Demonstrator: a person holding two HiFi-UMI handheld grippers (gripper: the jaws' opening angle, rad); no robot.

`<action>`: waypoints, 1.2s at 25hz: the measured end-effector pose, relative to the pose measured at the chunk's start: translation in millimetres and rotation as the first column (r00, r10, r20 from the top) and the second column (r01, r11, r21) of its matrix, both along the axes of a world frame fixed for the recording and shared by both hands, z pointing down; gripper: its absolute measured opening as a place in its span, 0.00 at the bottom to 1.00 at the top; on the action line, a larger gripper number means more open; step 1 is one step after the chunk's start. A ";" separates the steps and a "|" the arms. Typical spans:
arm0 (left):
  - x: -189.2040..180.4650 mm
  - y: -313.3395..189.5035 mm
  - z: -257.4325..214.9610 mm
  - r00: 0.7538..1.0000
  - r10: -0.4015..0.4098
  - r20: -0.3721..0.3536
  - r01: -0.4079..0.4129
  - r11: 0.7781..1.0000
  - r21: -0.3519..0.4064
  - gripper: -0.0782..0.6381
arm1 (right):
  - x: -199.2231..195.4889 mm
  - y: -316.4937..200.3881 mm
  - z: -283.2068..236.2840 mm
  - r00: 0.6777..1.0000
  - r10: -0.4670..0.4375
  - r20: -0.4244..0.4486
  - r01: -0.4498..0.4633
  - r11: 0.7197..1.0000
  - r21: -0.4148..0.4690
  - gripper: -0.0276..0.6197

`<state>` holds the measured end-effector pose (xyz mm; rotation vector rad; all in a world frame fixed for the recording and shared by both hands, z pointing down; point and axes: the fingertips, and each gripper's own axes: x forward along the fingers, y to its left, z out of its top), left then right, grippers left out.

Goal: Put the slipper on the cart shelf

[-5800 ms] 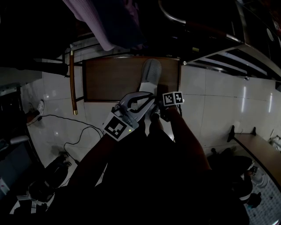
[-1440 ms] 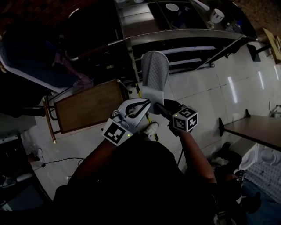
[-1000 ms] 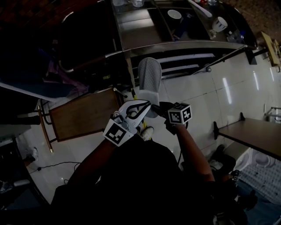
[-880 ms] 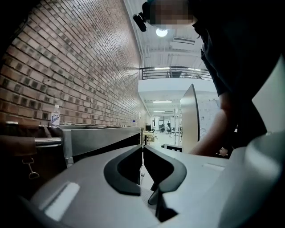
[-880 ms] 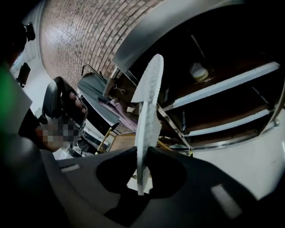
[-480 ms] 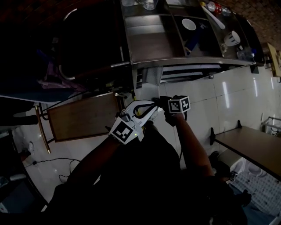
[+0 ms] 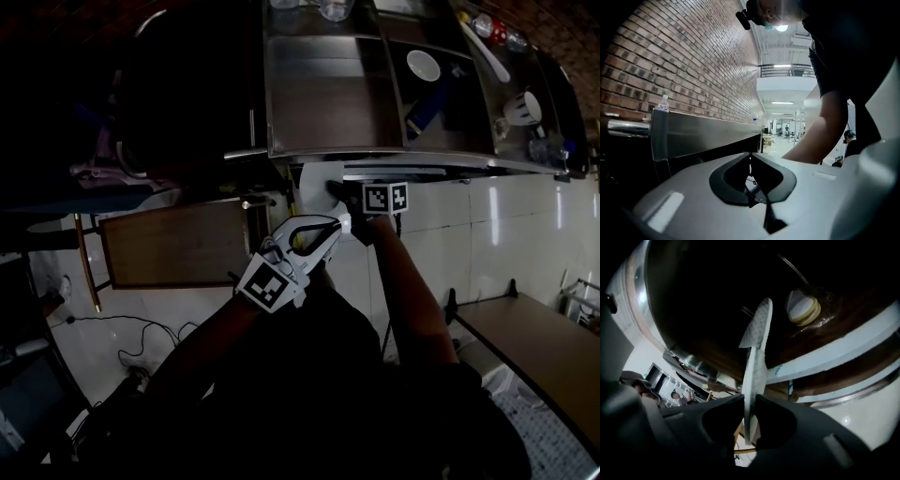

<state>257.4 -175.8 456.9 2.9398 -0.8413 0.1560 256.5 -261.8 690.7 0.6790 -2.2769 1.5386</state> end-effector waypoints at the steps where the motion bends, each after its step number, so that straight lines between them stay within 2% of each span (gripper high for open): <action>1: 2.8 -2.9 2.3 1.000 -0.007 -0.002 0.007 1.000 -0.003 0.13 | 0.7 -8.4 2.4 1.000 0.002 0.002 -0.002 1.000 0.002 0.14; 6: 9.4 -14.5 8.0 0.999 -0.049 -0.003 0.049 0.999 -0.010 0.13 | -1.0 -41.1 4.7 0.999 0.016 0.039 -0.018 0.999 0.045 0.14; 14: 3.5 -24.3 15.3 0.994 -0.112 0.012 0.112 0.993 -0.022 0.13 | -1.5 -74.9 6.6 0.988 0.085 0.132 -0.095 0.993 0.073 0.14; 17: 2.9 -27.0 16.4 0.992 -0.125 0.014 0.125 0.992 -0.027 0.13 | -1.2 -84.3 1.9 0.976 0.133 0.174 -0.151 0.984 0.096 0.15; 20: 4.8 -28.9 16.7 0.992 -0.126 0.014 0.127 0.991 -0.033 0.13 | 4.0 -93.4 0.3 0.965 0.189 0.180 -0.212 0.970 0.117 0.16; 23: 6.4 -29.4 17.3 0.992 -0.124 0.015 0.124 0.992 -0.033 0.13 | 11.1 -101.1 -1.9 0.957 0.241 0.159 -0.264 0.954 0.145 0.21; 27: 8.1 -29.0 17.6 0.992 -0.122 0.015 0.122 0.992 -0.037 0.13 | 21.1 -105.1 -10.4 0.946 0.292 0.142 -0.316 0.928 0.199 0.41; 30: 10.7 -28.2 16.8 0.993 -0.120 0.008 0.120 0.992 -0.041 0.13 | 32.9 -103.5 -16.6 0.948 0.307 0.090 -0.319 0.905 0.281 0.45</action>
